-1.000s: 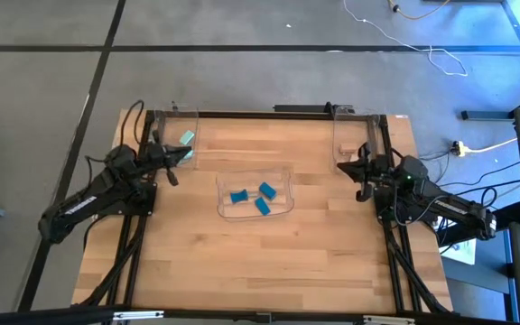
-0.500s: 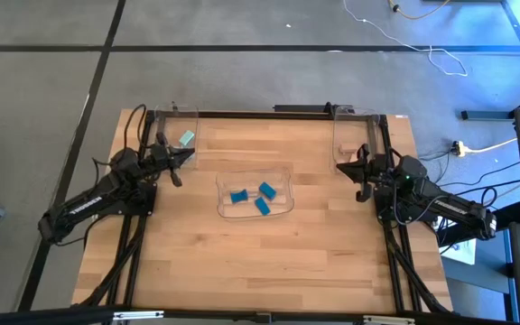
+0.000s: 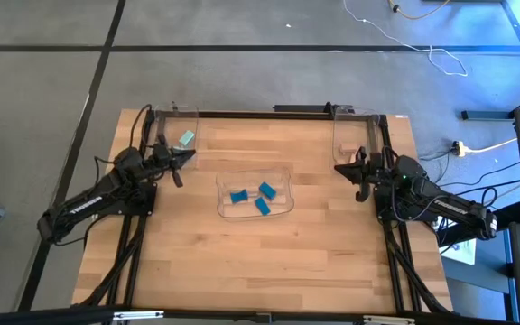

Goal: Sort & place blocks by color
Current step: Return to Home Position

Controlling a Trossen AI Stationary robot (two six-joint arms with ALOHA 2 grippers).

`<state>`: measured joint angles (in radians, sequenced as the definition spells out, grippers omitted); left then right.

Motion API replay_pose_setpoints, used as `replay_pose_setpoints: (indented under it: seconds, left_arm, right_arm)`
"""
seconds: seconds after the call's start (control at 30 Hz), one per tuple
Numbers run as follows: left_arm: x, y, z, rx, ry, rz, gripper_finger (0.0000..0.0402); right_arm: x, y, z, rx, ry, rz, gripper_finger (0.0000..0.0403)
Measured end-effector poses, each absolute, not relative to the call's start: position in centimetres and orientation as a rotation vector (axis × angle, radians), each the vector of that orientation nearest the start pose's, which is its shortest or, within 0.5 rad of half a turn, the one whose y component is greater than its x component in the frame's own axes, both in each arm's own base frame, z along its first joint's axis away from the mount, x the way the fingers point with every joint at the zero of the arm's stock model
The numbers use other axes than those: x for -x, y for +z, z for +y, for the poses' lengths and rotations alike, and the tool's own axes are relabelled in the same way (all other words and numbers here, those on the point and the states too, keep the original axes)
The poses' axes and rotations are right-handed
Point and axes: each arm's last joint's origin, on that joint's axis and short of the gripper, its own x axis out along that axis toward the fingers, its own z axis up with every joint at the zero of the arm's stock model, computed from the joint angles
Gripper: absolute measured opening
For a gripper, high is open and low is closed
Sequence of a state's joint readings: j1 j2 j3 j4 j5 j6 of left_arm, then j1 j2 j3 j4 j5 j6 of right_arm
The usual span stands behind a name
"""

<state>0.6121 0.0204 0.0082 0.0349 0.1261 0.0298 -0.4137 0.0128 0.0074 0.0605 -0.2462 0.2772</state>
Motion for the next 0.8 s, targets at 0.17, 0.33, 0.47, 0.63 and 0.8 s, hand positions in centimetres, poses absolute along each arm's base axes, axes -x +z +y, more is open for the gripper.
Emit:
replay_pose_setpoints:
  seconds: [0.17, 0.33, 0.47, 0.63, 0.8]
  left_arm:
    - [-8.28, 16.83, 5.29, 0.022, 0.465, -0.031, 0.0000]
    - [-8.27, 16.85, 5.30, 0.084, 0.469, -0.048, 0.0000]
    - [-8.27, 16.85, 5.30, 0.084, 0.469, -0.048, 0.0000]
    - [-8.27, 16.85, 5.30, 0.084, 0.469, -0.048, 0.0000]
    - [-8.27, 16.86, 5.31, 0.084, 0.470, -0.048, 0.0000]
  right_arm:
    - [-9.17, 17.09, -3.25, -0.265, -0.158, -0.076, 0.0000]
    - [-9.17, 17.09, -3.25, -0.265, -0.159, -0.076, 0.0001]
    - [-9.17, 17.09, -3.25, -0.264, -0.158, -0.076, 0.0001]
    - [-9.17, 17.09, -3.25, -0.264, -0.158, -0.076, 0.0001]
    - [-9.17, 17.09, -3.25, -0.264, -0.158, -0.076, 0.0001]
